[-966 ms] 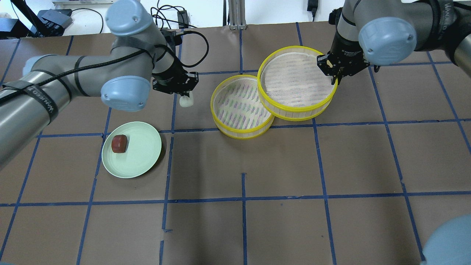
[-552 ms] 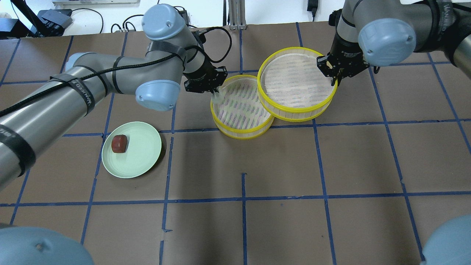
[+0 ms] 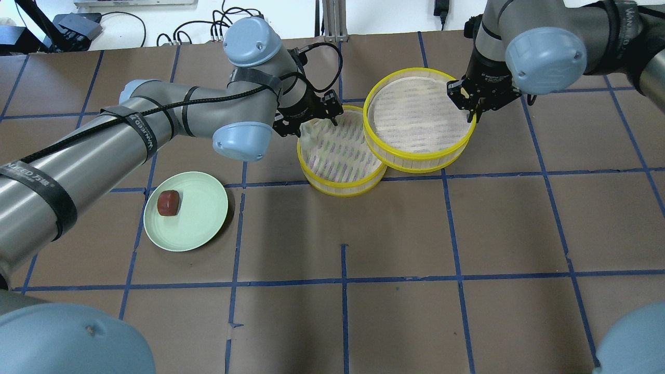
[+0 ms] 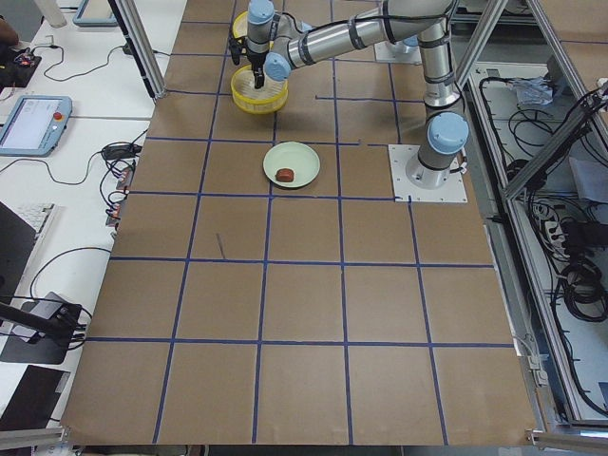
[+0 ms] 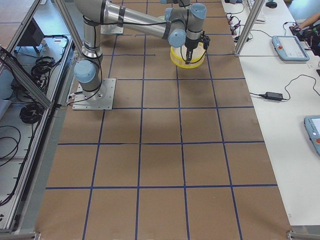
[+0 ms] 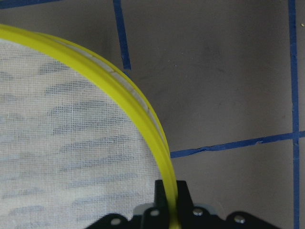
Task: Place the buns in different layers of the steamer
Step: 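Lower the white bun into the lower tier and open the left gripper, then restack the top tier with the right gripper while the left returns to the plate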
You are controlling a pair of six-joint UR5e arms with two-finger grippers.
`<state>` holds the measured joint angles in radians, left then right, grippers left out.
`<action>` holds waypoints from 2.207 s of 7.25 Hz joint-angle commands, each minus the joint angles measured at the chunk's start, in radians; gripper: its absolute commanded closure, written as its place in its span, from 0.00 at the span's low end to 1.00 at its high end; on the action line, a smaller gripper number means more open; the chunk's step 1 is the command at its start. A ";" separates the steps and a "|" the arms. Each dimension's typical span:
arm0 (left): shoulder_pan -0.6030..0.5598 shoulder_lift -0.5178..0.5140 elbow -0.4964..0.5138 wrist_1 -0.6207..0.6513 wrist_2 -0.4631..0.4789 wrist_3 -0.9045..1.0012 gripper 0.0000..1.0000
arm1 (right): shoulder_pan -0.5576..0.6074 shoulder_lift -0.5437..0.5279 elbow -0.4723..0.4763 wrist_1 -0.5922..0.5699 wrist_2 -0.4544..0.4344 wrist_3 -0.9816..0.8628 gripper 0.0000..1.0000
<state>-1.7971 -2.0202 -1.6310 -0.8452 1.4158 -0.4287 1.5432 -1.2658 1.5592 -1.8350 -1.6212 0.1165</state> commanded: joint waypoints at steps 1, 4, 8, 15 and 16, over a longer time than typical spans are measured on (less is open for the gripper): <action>0.001 0.006 -0.009 0.000 0.046 0.070 0.00 | 0.000 -0.001 -0.002 -0.001 0.007 0.026 0.91; -0.001 0.001 0.008 0.003 0.031 0.024 0.00 | 0.000 -0.001 -0.002 -0.001 0.007 0.026 0.91; 0.092 0.041 -0.041 -0.009 0.049 0.293 0.00 | 0.008 0.000 -0.010 -0.001 0.009 0.087 0.91; 0.461 0.227 -0.480 -0.015 0.215 0.771 0.00 | 0.251 0.138 -0.053 -0.098 0.012 0.514 0.91; 0.464 0.227 -0.475 -0.014 0.270 0.771 0.00 | 0.252 0.143 -0.051 -0.098 0.012 0.519 0.91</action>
<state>-1.3468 -1.7940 -2.1049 -0.8605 1.6285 0.3326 1.7855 -1.1329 1.5085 -1.9260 -1.6093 0.6128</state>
